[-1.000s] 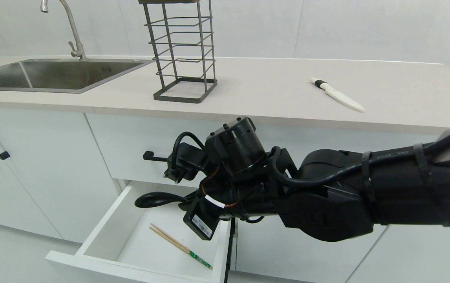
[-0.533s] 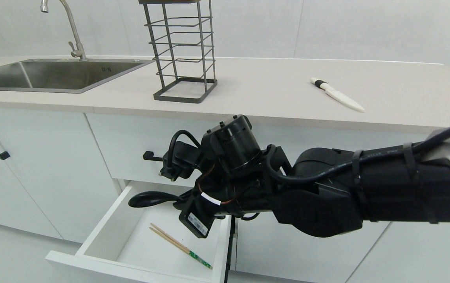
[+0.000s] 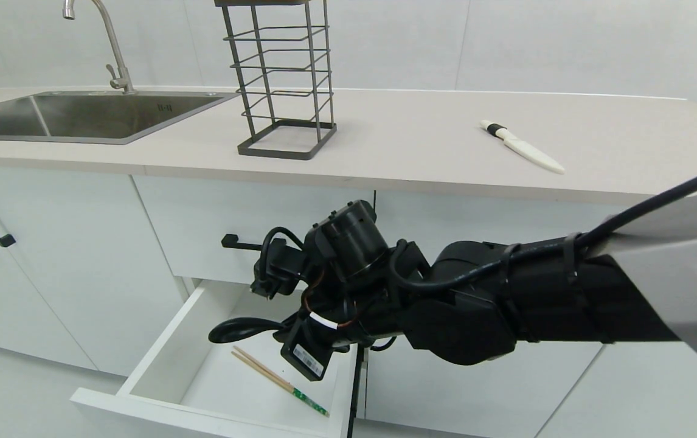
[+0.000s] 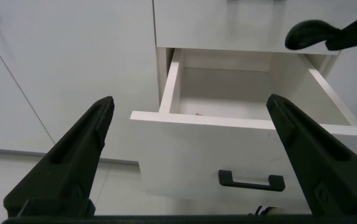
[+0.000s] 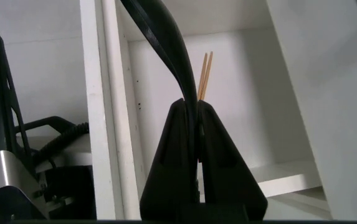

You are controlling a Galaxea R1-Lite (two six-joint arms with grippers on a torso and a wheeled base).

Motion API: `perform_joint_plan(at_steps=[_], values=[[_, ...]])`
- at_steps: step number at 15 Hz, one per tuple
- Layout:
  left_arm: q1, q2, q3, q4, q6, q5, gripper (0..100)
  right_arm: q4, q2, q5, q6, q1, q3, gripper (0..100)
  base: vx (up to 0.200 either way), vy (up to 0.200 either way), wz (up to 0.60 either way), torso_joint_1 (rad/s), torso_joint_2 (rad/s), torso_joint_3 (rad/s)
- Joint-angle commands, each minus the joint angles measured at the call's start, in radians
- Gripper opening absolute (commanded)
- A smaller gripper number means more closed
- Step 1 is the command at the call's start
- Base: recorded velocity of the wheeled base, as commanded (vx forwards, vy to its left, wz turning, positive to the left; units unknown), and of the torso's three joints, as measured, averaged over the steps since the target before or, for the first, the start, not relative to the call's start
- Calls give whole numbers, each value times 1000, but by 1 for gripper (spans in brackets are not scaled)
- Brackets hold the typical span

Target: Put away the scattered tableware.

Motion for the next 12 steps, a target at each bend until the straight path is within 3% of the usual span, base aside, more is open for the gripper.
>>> perform_joint_plan(at_steps=[1, 12], values=[[0, 2, 0, 0, 0, 0, 100, 0, 33, 0, -1, -5, -4, 0, 0, 0, 0, 0, 0, 0], [0, 2, 0, 0, 0, 0, 100, 115, 272, -5, -66, -9, -277, 0, 0, 0, 0, 0, 0, 0]])
